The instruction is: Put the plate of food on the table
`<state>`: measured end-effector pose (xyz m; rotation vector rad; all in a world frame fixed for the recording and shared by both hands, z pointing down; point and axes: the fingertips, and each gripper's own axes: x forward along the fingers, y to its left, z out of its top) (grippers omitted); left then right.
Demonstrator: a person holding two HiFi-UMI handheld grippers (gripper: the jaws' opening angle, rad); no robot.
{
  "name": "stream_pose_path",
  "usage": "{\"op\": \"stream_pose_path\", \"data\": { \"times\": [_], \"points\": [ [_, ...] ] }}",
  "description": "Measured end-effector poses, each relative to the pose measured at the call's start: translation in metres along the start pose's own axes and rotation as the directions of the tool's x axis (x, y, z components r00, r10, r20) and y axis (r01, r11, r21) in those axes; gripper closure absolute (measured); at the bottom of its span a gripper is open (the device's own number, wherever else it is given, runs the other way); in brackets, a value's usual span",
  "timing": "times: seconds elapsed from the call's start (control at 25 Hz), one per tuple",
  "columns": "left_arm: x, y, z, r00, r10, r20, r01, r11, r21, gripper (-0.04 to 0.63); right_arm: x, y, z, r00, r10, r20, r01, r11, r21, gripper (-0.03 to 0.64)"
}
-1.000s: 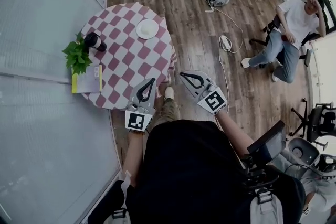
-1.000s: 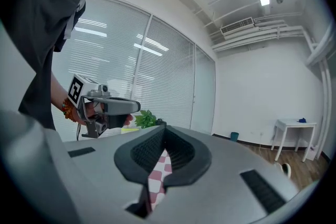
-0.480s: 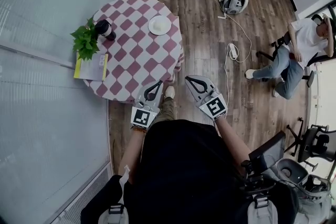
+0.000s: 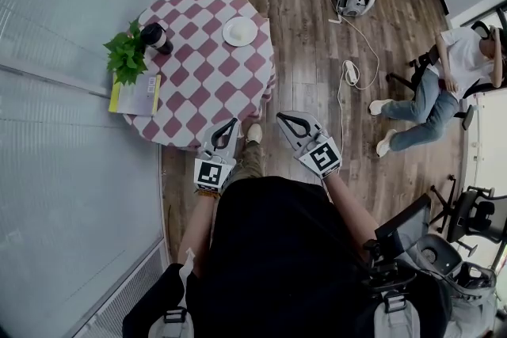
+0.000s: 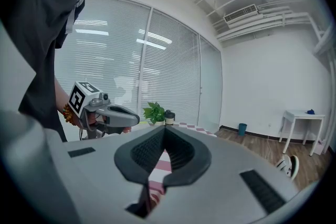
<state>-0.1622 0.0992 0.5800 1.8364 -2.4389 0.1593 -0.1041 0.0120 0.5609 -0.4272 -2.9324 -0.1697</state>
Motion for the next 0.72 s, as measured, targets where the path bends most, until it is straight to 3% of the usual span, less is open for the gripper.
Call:
{"op": "stream_pose_path", "data": {
  "times": [0.32, 0.44, 0.56, 0.72],
  "points": [
    [0.004, -0.009, -0.004, 0.999, -0.027, -0.020, 0.027, 1.000, -0.003, 0.589, -0.006, -0.003, -0.003, 1.000, -0.018, -0.011, 0.018, 1.000, 0.019, 0.607],
    [0.012, -0.006, -0.008, 0.999, -0.038, -0.024, 0.038, 0.999, 0.001, 0.589, -0.006, -0.010, -0.021, 0.997, -0.025, -0.075, 0.028, 0.999, 0.042, 0.607],
    [-0.002, 0.018, -0.014, 0.998, 0.047, -0.035, -0.047, 0.999, -0.002, 0.589, 0.021, -0.003, -0.022, 0.999, 0.043, -0.033, -0.042, 0.998, 0.036, 0.607],
    [-0.040, 0.026, -0.021, 0.981, 0.186, -0.053, -0.189, 0.981, -0.046, 0.589, 0.038, 0.024, -0.017, 0.983, 0.182, -0.004, -0.182, 0.983, 0.020, 0.607]
  ]
}}
